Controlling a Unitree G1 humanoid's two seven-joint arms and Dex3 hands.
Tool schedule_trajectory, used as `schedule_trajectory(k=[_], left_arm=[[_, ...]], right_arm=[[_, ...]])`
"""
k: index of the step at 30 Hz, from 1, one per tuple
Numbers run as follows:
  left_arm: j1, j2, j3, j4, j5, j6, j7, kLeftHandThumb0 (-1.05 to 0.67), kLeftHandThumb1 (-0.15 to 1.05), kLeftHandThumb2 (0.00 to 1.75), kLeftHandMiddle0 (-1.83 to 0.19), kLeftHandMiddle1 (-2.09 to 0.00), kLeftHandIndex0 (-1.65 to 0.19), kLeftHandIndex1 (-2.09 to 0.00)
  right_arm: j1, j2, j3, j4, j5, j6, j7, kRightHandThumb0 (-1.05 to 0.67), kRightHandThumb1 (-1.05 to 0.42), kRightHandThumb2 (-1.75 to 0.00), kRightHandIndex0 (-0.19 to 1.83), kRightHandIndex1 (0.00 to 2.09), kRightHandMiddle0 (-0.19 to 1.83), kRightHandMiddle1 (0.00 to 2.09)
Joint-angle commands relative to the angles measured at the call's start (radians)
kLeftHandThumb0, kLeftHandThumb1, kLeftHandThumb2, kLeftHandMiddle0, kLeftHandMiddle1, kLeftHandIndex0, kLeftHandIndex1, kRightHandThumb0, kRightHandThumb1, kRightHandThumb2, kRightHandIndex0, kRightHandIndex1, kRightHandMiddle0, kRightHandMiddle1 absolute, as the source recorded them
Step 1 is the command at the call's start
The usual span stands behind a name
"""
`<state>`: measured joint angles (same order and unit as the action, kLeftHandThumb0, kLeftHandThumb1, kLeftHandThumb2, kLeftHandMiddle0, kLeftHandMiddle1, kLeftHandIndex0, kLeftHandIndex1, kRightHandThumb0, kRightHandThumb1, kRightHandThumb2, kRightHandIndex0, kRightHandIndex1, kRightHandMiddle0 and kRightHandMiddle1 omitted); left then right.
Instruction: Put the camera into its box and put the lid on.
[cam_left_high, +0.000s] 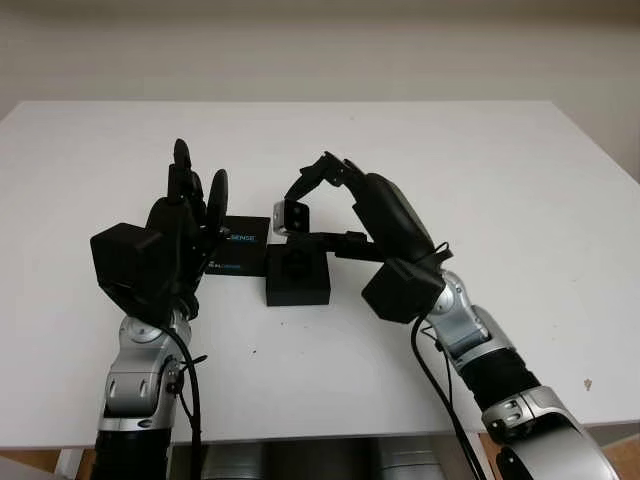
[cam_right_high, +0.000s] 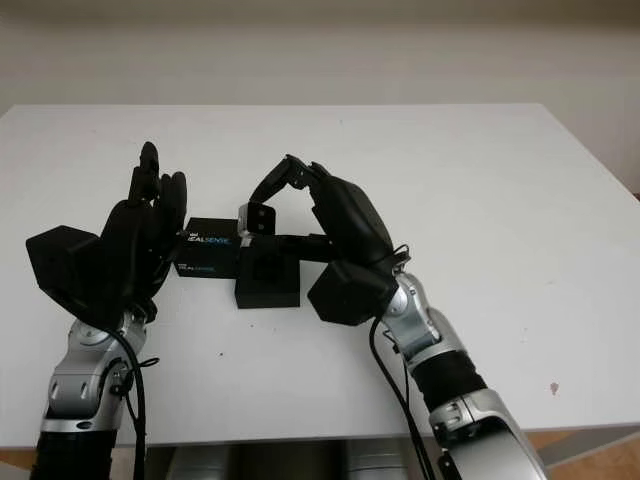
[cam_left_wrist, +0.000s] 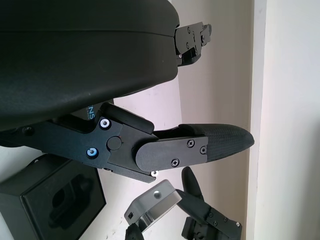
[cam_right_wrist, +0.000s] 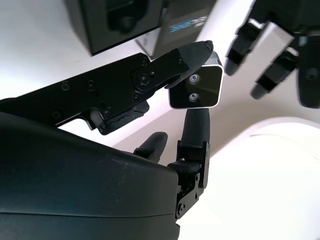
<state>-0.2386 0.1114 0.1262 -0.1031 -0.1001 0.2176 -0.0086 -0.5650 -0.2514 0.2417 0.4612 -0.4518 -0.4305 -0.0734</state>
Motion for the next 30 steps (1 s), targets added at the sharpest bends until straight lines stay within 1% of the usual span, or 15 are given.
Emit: schedule_trajectory(k=[1,4,7,11,15,19,23,30], left_arm=[[0.002,-0.007,-0.002,-0.008,-0.001,-0.009,0.000,-0.76,1.05,0.55,0.19,0.00,0.19,0.00],[0.003,-0.006,-0.003,-0.006,0.004,-0.014,0.002,-0.75,1.05,0.56,0.19,0.00,0.19,0.00],[0.004,-0.006,-0.005,-0.013,0.006,-0.007,0.006,-0.75,1.05,0.56,0.19,0.00,0.19,0.00],[0.005,-0.006,-0.006,-0.015,0.006,-0.005,0.006,-0.75,1.05,0.56,0.19,0.00,0.19,0.00],[0.003,-0.009,-0.006,-0.009,0.001,-0.010,0.002,-0.75,1.05,0.56,0.19,0.00,0.19,0.00],[0.003,-0.008,-0.009,-0.009,0.004,-0.010,0.000,-0.75,1.05,0.56,0.19,0.00,0.19,0.00],[0.004,-0.010,-0.009,-0.008,0.006,-0.014,0.001,-0.76,1.05,0.56,0.19,0.00,0.19,0.00],[0.003,-0.018,-0.009,-0.006,0.008,-0.016,0.009,-0.76,1.05,0.55,0.19,0.00,0.19,0.00]], right_arm=[[0.001,-0.023,-0.001,-0.043,-0.018,0.038,0.024,-0.45,-1.00,-0.06,0.22,0.60,0.36,1.58],[0.004,-0.049,0.012,-0.107,-0.051,0.147,0.108,-0.45,-1.01,-0.05,0.26,0.44,0.36,1.58],[0.009,-0.058,0.017,-0.171,-0.065,0.253,0.185,-0.44,-1.00,-0.05,0.31,0.31,0.38,1.55],[0.012,-0.061,0.019,-0.226,-0.071,0.339,0.243,-0.43,-1.00,-0.05,0.35,0.24,0.41,1.54],[0.012,-0.064,0.023,-0.255,-0.073,0.375,0.272,-0.43,-0.99,-0.05,0.38,0.22,0.42,1.56],[0.013,-0.055,0.025,-0.285,-0.063,0.419,0.312,-0.43,-1.00,-0.05,0.39,0.18,0.38,1.62],[0.014,-0.042,0.019,-0.296,-0.037,0.442,0.330,-0.42,-0.99,-0.05,0.41,0.17,0.37,1.63],[0.005,-0.038,0.033,-0.307,-0.028,0.471,0.355,-0.46,-1.01,-0.06,0.41,0.14,0.37,1.65]])
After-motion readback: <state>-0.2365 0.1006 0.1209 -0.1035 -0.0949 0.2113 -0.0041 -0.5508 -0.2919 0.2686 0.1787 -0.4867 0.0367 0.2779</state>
